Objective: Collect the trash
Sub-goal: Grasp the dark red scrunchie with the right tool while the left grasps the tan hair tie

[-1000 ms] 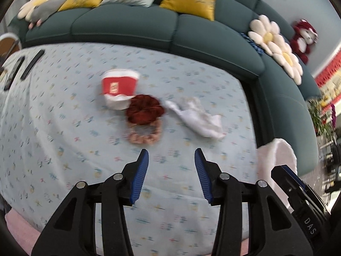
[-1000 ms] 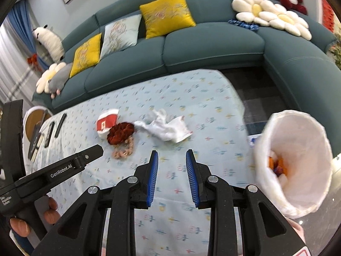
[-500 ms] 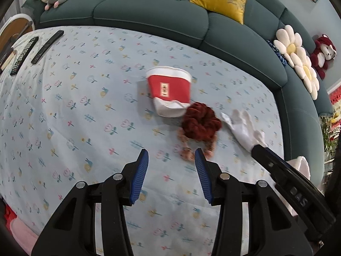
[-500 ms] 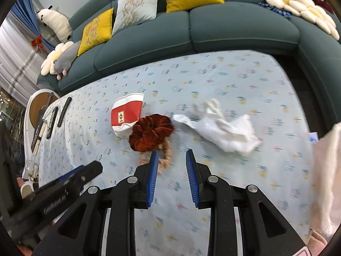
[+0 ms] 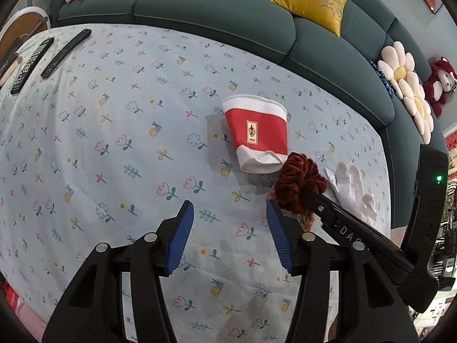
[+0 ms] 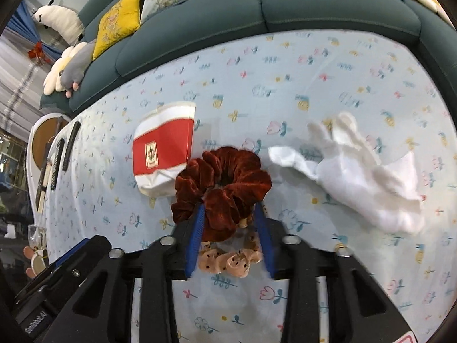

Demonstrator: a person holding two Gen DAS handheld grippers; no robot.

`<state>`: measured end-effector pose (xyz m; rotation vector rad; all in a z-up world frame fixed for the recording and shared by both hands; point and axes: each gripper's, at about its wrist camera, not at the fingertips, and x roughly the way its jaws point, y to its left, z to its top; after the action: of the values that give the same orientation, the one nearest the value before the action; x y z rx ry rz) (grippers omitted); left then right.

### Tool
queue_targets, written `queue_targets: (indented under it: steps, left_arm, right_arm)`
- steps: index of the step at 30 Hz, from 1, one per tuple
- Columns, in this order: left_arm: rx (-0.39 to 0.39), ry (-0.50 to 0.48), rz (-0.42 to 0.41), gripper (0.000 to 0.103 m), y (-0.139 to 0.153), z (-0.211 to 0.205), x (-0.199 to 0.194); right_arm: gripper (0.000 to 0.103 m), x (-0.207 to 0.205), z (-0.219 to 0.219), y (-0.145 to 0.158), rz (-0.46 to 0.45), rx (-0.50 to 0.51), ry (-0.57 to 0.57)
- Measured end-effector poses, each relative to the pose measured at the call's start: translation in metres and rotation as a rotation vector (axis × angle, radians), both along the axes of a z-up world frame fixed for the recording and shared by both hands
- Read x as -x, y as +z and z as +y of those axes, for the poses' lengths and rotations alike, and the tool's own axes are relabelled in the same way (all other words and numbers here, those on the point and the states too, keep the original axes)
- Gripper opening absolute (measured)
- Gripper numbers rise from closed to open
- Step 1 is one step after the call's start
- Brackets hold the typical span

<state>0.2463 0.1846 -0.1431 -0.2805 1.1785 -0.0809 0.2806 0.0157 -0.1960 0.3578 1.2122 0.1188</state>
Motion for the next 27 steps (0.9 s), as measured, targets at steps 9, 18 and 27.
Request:
queue_targets:
  steps: [9, 18, 27]
  left_arm:
    - [0.029, -0.047, 0.023, 0.050, -0.011, -0.035, -0.003]
    - [0.005, -0.142, 0.067, 0.052, -0.037, -0.098, -0.010]
    - [-0.056, -0.181, 0.093, 0.008, -0.057, -0.118, -0.001]
  right_arm:
    - [0.007, 0.012, -0.024, 0.046, -0.135, -0.028, -0.016]
    - [0.007, 0.028, -0.074, 0.077, -0.200, -0.042, -0.093]
    - [0.007, 0.052, -0.092, 0.065, -0.167, -0.047, -0.113]
